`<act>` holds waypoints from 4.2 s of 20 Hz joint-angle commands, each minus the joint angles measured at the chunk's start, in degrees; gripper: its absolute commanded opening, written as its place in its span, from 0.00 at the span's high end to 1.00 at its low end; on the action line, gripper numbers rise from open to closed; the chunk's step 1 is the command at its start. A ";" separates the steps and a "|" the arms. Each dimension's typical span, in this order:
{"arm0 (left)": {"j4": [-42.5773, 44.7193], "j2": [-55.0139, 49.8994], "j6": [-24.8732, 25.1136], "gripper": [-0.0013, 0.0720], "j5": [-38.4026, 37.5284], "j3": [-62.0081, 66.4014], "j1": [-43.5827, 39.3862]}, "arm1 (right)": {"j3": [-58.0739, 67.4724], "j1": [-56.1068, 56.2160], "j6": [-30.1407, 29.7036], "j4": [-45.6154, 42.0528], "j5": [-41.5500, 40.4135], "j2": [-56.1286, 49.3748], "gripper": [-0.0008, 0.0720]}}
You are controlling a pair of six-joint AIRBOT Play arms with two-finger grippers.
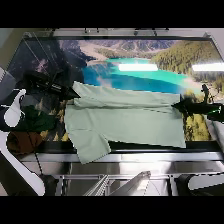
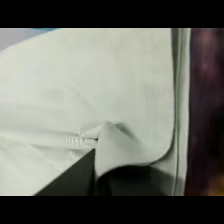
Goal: Fold the shirts.
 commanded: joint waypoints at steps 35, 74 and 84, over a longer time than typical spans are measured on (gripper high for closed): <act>1.38 42.47 -1.38 0.62 -31.69 -63.76 -4.72 | -17.51 -17.31 2.75 6.84 16.79 25.40 0.39; -0.35 43.95 5.31 0.90 -6.14 -57.57 2.91 | -12.57 -4.13 19.28 -21.81 20.92 24.90 0.96; 2.84 53.88 4.59 0.95 -4.68 -50.95 17.40 | -9.90 -9.35 18.10 -11.19 18.80 37.59 0.97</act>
